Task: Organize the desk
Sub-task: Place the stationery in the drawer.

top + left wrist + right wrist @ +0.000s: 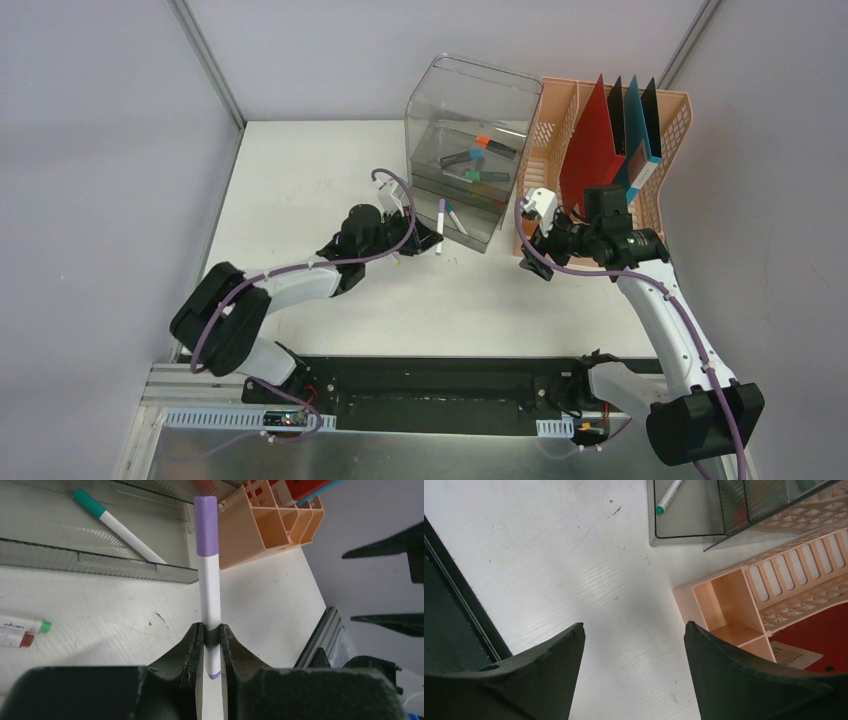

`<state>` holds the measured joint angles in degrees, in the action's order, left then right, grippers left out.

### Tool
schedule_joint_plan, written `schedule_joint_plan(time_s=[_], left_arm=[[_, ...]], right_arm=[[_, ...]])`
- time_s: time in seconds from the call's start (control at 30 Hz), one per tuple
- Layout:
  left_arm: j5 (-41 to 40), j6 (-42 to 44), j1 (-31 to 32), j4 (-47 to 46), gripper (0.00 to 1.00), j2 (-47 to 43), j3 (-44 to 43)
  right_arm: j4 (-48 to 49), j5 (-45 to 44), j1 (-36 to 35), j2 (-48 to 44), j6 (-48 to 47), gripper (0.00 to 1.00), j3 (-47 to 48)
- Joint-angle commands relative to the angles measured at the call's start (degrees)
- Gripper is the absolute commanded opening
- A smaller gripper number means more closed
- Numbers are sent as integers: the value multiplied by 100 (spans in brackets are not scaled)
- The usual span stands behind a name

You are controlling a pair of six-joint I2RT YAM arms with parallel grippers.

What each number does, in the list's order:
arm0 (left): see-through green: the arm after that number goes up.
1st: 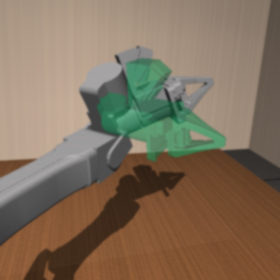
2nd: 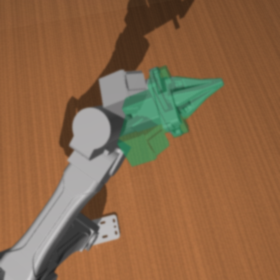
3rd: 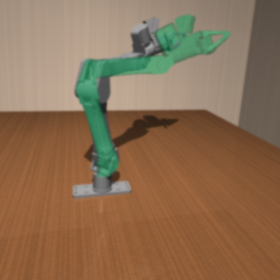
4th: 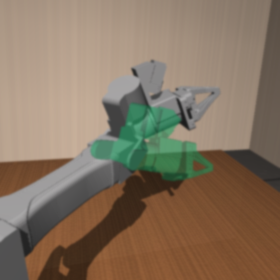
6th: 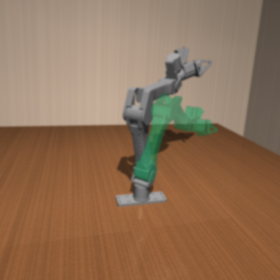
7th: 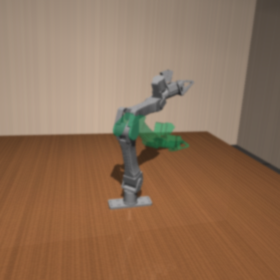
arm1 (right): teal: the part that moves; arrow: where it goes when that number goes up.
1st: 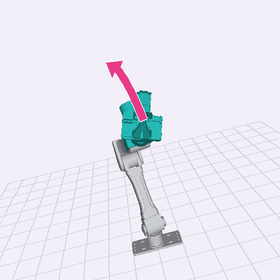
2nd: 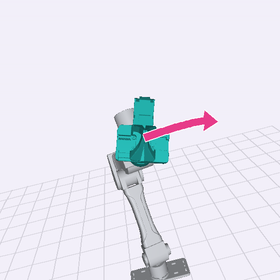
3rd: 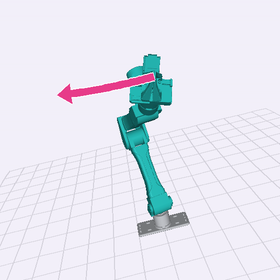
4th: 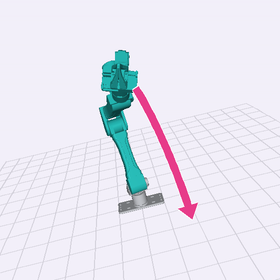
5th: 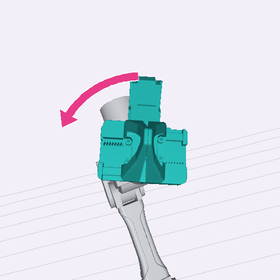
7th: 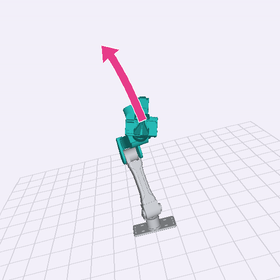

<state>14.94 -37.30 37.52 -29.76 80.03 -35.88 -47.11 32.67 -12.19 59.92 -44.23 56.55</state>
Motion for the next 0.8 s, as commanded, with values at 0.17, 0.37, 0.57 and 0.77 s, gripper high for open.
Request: schedule_joint_plan(time_s=[0.17,0.37,0.57,0.77], left_arm=[[273,-2141,-336,-2158,13,1540,-567],[-232,-2994,-368,-2682,20,2499,-1098],[-300,-3379,-359,-3171,50,3273,-1622],[-246,-3069,-350,-3138,69,2834,-1420]], right_arm=[[43,219,42,-173,-179,76,50],[39,193,41,-234,-196,76,49],[36,205,41,-288,-204,76,40],[28,218,50,-288,-240,76,31]])
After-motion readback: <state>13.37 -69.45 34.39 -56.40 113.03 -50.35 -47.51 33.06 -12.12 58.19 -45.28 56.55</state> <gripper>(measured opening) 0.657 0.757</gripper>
